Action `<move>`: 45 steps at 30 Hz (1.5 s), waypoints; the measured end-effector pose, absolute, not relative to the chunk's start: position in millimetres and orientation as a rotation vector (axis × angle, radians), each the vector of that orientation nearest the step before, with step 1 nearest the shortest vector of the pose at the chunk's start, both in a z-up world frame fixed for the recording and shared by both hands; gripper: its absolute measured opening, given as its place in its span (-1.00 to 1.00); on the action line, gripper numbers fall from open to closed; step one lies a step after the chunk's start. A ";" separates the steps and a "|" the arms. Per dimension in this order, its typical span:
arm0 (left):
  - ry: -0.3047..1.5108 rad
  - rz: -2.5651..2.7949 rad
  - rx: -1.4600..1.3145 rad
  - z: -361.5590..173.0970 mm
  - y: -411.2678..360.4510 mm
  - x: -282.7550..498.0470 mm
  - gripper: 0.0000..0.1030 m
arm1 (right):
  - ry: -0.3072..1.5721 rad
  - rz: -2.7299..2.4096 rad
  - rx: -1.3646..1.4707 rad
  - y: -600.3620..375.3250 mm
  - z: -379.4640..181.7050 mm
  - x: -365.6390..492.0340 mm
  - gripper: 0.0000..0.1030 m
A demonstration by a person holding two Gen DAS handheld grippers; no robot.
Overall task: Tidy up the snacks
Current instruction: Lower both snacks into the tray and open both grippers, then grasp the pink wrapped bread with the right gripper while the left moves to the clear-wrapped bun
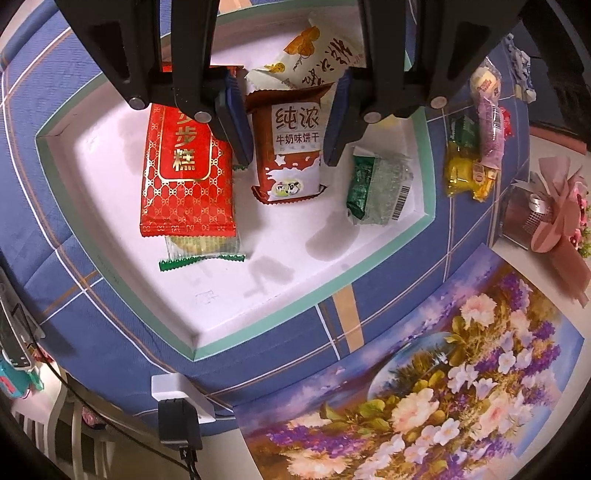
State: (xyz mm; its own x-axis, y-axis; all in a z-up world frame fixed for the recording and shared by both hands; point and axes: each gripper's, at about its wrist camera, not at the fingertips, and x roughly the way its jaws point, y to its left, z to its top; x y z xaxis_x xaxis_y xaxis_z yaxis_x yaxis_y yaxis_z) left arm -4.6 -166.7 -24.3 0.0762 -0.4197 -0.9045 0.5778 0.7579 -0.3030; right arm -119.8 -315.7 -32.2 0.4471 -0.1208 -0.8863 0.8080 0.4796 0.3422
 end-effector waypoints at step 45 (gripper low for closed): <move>1.121 -0.314 0.187 -10.4 -99.4 51.6 0.97 | 0.896 -0.660 0.753 -291.3 -22.4 -100.1 1.00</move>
